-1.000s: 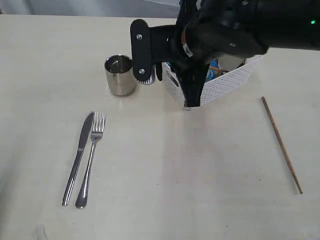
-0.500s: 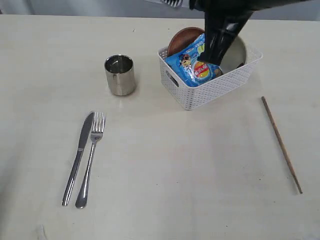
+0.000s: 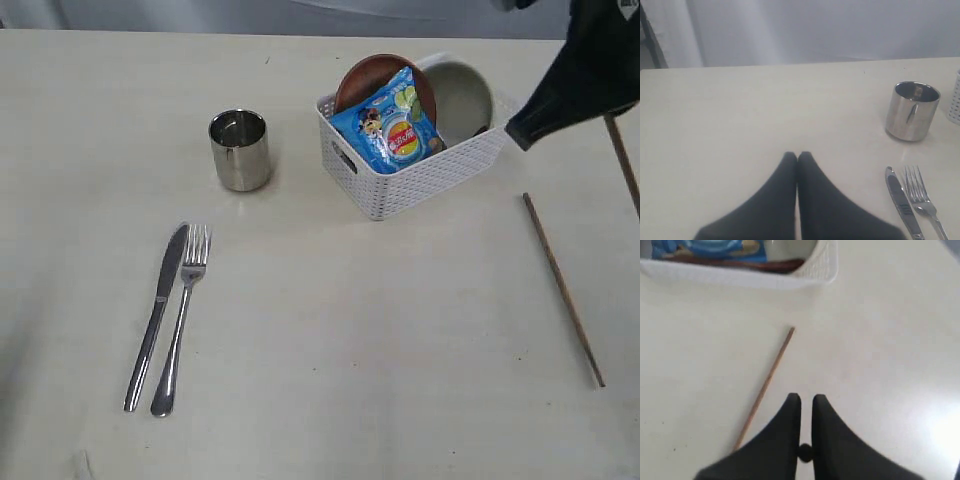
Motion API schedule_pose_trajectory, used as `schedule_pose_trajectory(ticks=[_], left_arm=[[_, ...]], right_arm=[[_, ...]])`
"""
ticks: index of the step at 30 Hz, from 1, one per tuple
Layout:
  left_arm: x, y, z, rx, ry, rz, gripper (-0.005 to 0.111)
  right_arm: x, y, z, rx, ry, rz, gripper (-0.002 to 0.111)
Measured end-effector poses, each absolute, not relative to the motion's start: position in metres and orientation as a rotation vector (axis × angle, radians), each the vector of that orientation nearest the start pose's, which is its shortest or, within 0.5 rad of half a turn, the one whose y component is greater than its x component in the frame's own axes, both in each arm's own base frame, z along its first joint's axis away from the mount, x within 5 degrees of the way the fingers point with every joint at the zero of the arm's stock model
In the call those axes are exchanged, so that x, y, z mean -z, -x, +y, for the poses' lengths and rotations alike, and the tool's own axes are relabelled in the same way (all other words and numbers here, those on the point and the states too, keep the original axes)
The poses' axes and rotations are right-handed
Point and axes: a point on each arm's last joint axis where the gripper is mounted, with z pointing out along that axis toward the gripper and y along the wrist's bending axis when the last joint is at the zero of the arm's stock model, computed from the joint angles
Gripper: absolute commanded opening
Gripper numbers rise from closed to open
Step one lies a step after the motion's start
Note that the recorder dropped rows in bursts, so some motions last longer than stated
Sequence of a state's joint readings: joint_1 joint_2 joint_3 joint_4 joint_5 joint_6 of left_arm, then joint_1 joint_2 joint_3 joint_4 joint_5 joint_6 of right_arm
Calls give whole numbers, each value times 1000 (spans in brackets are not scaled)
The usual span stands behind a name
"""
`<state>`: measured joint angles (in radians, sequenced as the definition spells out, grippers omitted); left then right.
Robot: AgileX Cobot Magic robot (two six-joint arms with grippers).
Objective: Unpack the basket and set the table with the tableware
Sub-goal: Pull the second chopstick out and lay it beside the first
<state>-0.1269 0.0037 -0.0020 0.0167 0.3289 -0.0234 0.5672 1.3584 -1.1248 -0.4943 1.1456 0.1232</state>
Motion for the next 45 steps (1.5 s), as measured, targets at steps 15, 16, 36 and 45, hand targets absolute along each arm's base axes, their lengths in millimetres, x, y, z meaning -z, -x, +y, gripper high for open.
schedule_pose_trajectory(ticks=[15,16,36,45], left_arm=[[-184,-54,-6,91,-104,1812,0],[-184,-54,-6,91,-104,1812,0],[-184,-54,-6,91,-104,1812,0],[-184,-54,-6,91,-104,1812,0]], right_arm=[[-230,-290,49,427,634,3066,-1],[-224,-293,47,425,633,3072,-1],[-157,-351,48,323,457,2849,-1],[-147,-355,48,321,349,2846,0]])
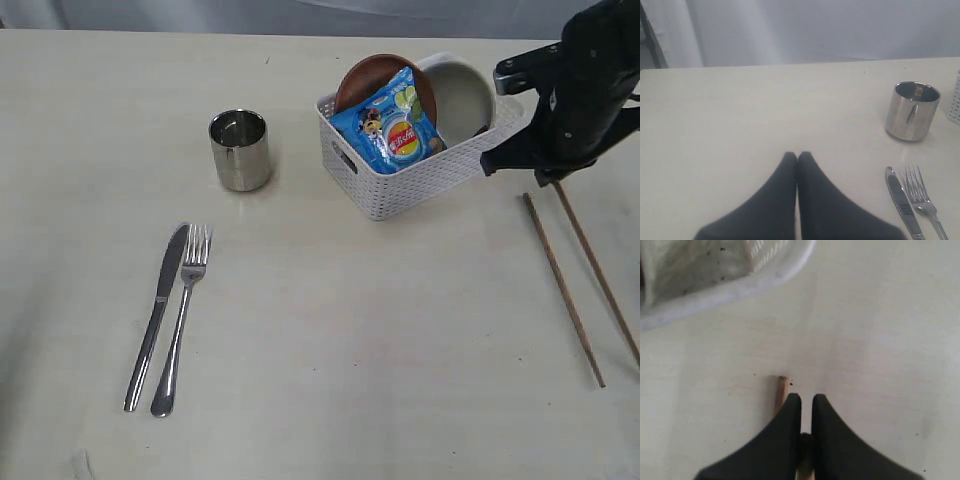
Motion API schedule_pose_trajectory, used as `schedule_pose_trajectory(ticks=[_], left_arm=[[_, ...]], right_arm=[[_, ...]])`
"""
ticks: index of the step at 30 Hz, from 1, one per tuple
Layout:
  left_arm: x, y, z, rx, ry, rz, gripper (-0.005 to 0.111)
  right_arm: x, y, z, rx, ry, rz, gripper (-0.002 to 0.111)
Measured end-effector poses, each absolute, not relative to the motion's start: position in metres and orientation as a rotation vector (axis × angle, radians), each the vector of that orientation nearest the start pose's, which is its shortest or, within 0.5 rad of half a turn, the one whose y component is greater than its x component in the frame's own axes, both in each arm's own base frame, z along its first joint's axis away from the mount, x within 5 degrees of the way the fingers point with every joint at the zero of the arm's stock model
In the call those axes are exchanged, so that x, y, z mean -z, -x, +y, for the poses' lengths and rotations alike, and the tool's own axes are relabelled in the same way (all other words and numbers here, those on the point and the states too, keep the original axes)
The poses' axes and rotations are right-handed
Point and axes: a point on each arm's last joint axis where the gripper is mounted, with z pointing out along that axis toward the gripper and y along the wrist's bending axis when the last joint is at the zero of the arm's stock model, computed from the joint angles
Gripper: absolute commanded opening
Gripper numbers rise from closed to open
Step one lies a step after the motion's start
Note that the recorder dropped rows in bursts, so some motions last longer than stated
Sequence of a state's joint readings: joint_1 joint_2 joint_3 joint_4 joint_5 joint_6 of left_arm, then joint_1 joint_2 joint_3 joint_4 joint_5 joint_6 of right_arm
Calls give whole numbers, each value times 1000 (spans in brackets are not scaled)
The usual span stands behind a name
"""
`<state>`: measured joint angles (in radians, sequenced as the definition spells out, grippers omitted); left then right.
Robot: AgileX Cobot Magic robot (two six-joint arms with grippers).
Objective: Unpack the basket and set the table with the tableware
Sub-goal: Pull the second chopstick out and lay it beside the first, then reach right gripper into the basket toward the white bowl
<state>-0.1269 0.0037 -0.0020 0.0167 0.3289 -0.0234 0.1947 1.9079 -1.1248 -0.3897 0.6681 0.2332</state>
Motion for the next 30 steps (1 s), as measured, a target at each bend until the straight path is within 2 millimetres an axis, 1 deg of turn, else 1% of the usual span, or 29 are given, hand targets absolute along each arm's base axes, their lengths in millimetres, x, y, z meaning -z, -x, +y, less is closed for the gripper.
schedule_pose_trajectory(ticks=[4,8,9,10,11,13,14,18,22,24,28,30], left_arm=[[-184,-54,-6,91,-104,1812,0],[-184,-54,-6,91,-104,1812,0],[-184,-54,-6,91,-104,1812,0],[-184,-54,-6,91,-104,1812,0],[-184,-54,-6,91,-104,1812,0],[-184,-54,-6,91,-104,1812,0],[-184,-54,-6,91,-104,1812,0],[-184,-54,-6,91,-104,1812,0],[-184,-54,-6,91,-104,1812,0],[-184,-54,-6,91,-104,1812,0],[-184,-54,-6,91,-104,1812,0],[-184,-54,-6,91,-104,1812,0]], right_arm=[[-142,-357,48,317,299,2852,0],[-131,-357,47,338,297,2881,0],[-129,-357,47,345,288,2882,1],[-129,-357,47,350,290,2881,10],[-129,-357,46,357,295,2878,23],[-130,-358,46,360,298,2877,40],[-130,-358,46,361,301,2875,43],[-130,-358,46,360,301,2873,42],[-131,-354,44,396,294,2911,42],[-141,-352,43,402,282,2901,40],[-178,-348,43,371,269,2829,30],[-193,-348,45,333,274,2830,29]])
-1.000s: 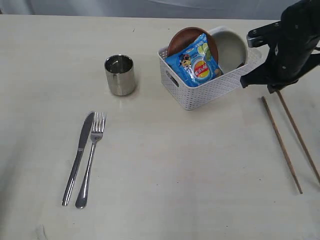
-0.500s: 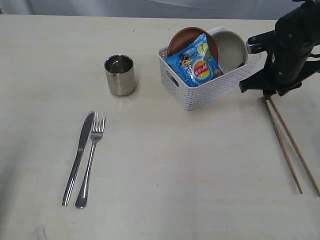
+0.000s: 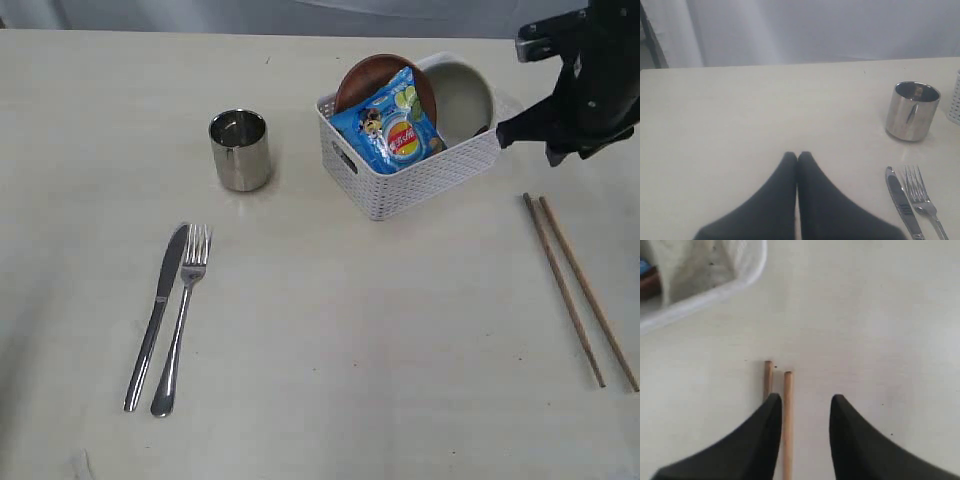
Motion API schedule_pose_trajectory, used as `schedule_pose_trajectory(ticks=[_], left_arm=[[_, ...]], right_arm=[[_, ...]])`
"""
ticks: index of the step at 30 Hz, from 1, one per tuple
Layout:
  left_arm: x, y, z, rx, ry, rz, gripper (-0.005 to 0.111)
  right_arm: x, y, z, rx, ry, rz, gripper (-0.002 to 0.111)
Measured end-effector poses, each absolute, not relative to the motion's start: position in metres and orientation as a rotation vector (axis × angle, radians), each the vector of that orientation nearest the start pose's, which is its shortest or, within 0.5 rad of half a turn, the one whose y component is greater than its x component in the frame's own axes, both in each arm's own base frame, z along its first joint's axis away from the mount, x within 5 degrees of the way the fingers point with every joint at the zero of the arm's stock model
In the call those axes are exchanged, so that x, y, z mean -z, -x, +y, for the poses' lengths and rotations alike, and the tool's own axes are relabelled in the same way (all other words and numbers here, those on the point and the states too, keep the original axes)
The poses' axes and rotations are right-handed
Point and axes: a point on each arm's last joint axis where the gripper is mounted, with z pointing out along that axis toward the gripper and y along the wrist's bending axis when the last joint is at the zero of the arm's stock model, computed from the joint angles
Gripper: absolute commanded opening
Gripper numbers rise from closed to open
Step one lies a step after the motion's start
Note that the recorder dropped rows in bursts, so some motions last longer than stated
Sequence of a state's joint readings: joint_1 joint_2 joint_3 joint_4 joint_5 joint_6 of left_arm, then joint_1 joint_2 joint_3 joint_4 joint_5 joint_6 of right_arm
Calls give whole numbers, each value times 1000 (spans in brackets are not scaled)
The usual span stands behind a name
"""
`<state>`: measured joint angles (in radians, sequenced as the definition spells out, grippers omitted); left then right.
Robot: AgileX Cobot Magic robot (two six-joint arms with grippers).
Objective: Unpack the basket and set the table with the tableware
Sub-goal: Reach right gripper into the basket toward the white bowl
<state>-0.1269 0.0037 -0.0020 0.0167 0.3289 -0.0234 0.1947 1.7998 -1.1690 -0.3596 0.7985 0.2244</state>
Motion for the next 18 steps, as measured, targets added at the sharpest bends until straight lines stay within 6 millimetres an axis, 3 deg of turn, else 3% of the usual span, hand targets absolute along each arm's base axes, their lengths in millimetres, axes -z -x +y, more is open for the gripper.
schedule_pose_trajectory(ticks=[3,8,10,14,18], left_arm=[[-184,-54,-6,91,-104,1812,0],[-184,-54,-6,91,-104,1812,0],[-184,-54,-6,91,-104,1812,0],[-184,-54,-6,91,-104,1812,0],[-184,-54,-6,91,-104,1812,0]], right_arm=[[-214,-349,52,226,289,2855,31],[-244,-357,65,37,262,2863,46],[-252,-359,73,-9,274,2848,48],[-266,-361,90,-14,292,2798,48],[-271,-363,105,116,312,2709,48]])
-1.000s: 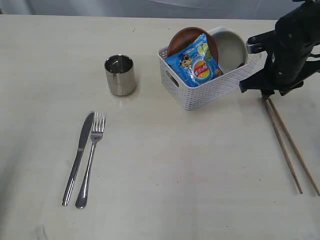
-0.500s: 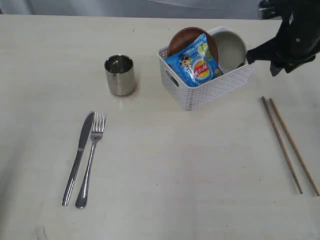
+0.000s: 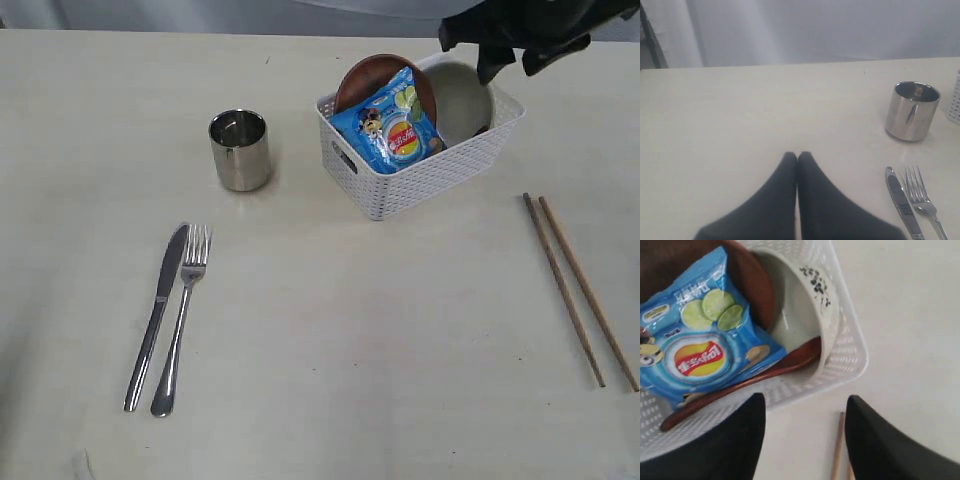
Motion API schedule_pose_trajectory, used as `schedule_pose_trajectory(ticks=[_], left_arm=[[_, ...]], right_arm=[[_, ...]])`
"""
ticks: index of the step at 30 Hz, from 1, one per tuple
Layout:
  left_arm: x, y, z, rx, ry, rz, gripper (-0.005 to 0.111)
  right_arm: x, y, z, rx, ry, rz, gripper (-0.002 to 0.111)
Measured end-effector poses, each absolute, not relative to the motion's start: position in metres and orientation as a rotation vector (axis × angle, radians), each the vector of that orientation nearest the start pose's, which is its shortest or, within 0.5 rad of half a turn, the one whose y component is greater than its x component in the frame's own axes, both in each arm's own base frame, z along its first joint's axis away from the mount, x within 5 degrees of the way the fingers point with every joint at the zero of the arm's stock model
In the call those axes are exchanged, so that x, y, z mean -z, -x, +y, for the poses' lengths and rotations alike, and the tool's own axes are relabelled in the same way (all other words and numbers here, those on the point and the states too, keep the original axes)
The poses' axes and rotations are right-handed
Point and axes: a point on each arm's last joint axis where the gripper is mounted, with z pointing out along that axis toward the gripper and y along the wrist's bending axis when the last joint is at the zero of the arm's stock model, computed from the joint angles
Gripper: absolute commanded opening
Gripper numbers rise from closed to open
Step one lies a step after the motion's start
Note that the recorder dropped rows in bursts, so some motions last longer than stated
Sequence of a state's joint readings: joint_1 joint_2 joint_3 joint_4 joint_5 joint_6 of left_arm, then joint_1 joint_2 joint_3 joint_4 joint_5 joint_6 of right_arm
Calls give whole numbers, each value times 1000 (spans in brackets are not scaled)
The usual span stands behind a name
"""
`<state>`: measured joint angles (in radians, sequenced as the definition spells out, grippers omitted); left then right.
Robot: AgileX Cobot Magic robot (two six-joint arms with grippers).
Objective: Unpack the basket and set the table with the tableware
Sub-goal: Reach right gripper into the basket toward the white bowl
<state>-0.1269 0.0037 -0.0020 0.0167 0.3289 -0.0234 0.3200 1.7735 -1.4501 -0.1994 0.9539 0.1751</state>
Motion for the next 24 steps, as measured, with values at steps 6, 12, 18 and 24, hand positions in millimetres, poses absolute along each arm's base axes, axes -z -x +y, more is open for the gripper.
schedule_pose_trajectory(ticks=[6,12,18,24], left_arm=[[-184,-54,-6,91,-104,1812,0],[-184,-54,-6,91,-104,1812,0],[-184,-54,-6,91,-104,1812,0],[-184,-54,-6,91,-104,1812,0]], right_arm=[[-255,-371,121,345,381,2644,48],[-222,-384,126,409,399,2662,48],[-203,-394,123,520,411,2638,46],[-192,-400,127,491,429,2617,20]])
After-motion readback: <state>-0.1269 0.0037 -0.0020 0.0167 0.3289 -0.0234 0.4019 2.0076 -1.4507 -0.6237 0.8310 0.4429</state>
